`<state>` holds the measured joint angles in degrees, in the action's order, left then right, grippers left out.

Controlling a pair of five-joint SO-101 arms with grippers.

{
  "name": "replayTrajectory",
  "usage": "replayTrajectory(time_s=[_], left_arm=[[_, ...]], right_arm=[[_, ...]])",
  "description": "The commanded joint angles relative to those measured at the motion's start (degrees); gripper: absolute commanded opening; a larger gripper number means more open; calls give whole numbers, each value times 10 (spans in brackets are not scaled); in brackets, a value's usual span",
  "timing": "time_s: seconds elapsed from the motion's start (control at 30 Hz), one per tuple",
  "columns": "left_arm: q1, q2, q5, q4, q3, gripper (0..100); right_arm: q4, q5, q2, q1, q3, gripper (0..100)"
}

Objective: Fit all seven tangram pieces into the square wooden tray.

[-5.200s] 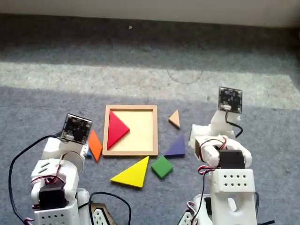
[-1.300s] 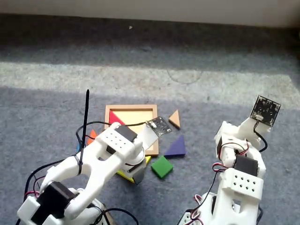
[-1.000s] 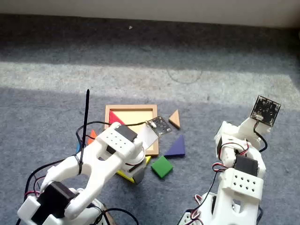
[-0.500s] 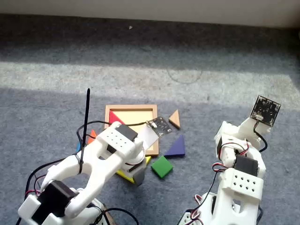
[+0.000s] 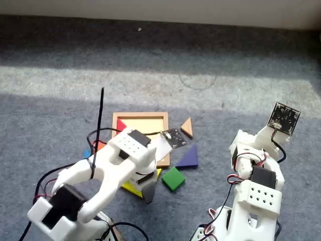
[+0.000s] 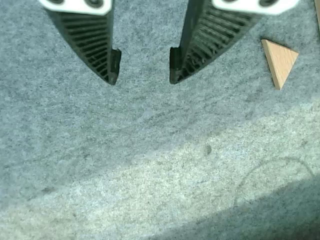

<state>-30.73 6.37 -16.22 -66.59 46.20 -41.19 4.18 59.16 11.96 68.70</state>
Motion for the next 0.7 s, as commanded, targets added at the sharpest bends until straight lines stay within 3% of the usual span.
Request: replayTrajectory(time_s=[0.0, 0.23, 0.43, 0.67], left_arm=[[-11, -78, -4, -38, -73, 325], [-14, -92, -5, -33, -85, 217], [-14, 15, -5, 23, -9, 161], [-7, 172, -1, 25, 53, 165]], right_arm=[[13, -6, 14, 3, -7, 163], [13, -7, 14, 3, -7, 163], [13, -7, 14, 3, -7, 163], [13, -7, 14, 3, -6, 163]])
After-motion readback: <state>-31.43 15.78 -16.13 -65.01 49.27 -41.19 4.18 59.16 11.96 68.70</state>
